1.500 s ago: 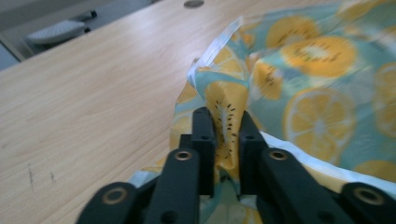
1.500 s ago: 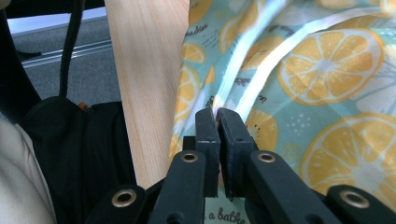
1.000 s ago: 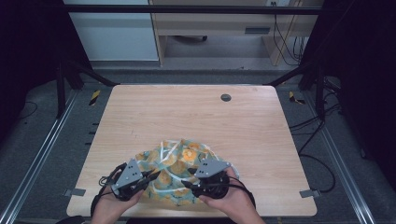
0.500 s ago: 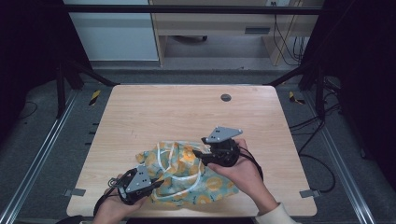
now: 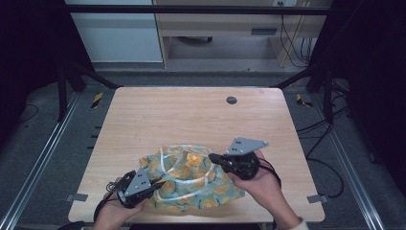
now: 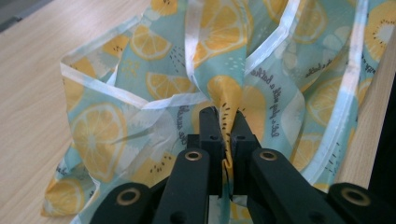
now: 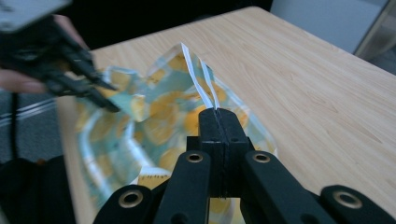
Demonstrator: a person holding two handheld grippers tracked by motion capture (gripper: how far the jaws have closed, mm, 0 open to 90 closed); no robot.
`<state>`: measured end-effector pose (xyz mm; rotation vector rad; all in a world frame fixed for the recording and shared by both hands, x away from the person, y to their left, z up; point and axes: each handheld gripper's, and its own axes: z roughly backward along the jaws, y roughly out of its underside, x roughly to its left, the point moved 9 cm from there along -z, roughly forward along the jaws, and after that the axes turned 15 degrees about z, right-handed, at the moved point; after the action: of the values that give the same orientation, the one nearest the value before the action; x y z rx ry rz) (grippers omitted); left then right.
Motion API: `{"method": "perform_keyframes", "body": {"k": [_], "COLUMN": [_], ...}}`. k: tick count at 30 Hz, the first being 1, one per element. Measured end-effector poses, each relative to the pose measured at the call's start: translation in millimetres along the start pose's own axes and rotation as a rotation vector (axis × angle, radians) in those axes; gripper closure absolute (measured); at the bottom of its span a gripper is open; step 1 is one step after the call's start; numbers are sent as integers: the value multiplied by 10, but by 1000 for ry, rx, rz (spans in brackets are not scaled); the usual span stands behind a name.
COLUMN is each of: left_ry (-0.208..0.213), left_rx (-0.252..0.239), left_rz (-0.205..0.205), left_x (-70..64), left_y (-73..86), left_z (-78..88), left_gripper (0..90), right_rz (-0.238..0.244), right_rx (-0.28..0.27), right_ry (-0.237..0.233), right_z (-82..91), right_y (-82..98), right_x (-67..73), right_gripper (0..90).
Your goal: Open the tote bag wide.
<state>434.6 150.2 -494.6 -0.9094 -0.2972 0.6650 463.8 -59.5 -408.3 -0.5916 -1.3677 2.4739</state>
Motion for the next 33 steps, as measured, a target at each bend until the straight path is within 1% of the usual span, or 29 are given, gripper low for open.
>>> {"method": "perform_keyframes", "body": {"k": [2, 3, 4, 5, 7, 9, 10, 12, 13, 15, 16, 17, 18, 20, 21, 22, 23, 25, 27, 29, 30, 31, 33], "left_ry": [15, 27, 37, 48, 71, 81, 74, 71, 68, 51, 35, 21, 19, 18, 19, 19, 20, 18, 17, 18, 18, 16, 14], "left_rx": [-21, -22, -17, -4, 49, 100, 118, 156, 175, 212, 229, 238, 246, 236, 236, 232, 232, 230, 231, 233, 228, 224, 219], "left_rz": [-16, -23, -32, -40, -70, -96, -108, -104, -110, -126, -136, -136, -133, -128, -129, -131, -133, -132, -134, -137, -133, -133, -131], "left_x": [-38, -61, -85, -112, -164, -199, -199, -184, -170, -137, -114, -90, -77, -74, -78, -84, -88, -86, -81, -76, -77, -76, -75], "left_y": [-30, -36, -32, -15, 52, 125, 154, 212, 242, 298, 320, 332, 336, 326, 323, 318, 315, 314, 317, 314, 310, 306, 300], "left_z": [7, 5, -6, -22, -65, -116, -137, -173, -186, -220, -235, -248, -254, -265, -269, -271, -269, -265, -262, -250, -248, -245, -242], "left_gripper": [877, 878, 879, 881, 885, 886, 887, 888, 888, 887, 887, 885, 885, 885, 885, 885, 885, 886, 886, 886, 887, 886, 886], "right_rz": [2, -3, -10, -15, -21, -38, -56, -89, -98, -96, -92, -92, -98, -101, -87, -79, -80, -63, -52, -29, -17, -12, 11], "right_rx": [-16, -21, -12, -1, 42, 79, 93, 124, 144, 198, 212, 228, 232, 214, 203, 194, 187, 173, 146, 141, 133, 130, 134], "right_ry": [-11, -20, -29, -33, -43, -48, -51, -55, -56, -51, -49, -47, -47, -61, -59, -53, -49, -41, -50, -60, -61, -67, -74], "right_z": [145, 200, 243, 268, 281, 260, 242, 202, 178, 138, 117, 107, 102, 102, 103, 110, 117, 136, 152, 147, 141, 127, 74], "right_y": [79, 135, 211, 296, 490, 682, 773, 945, 1025, 1159, 1201, 1235, 1248, 1207, 1168, 1123, 1073, 981, 849, 735, 670, 609, 493], "right_x": [118, 178, 235, 282, 360, 395, 403, 411, 407, 396, 383, 369, 353, 351, 351, 350, 352, 342, 336, 327, 318, 313, 299], "right_gripper": [900, 900, 900, 900, 900, 900, 900, 900, 900, 900, 900, 900, 900, 882, 840, 779, 724, 669, 618, 590, 586, 568, 564]}}
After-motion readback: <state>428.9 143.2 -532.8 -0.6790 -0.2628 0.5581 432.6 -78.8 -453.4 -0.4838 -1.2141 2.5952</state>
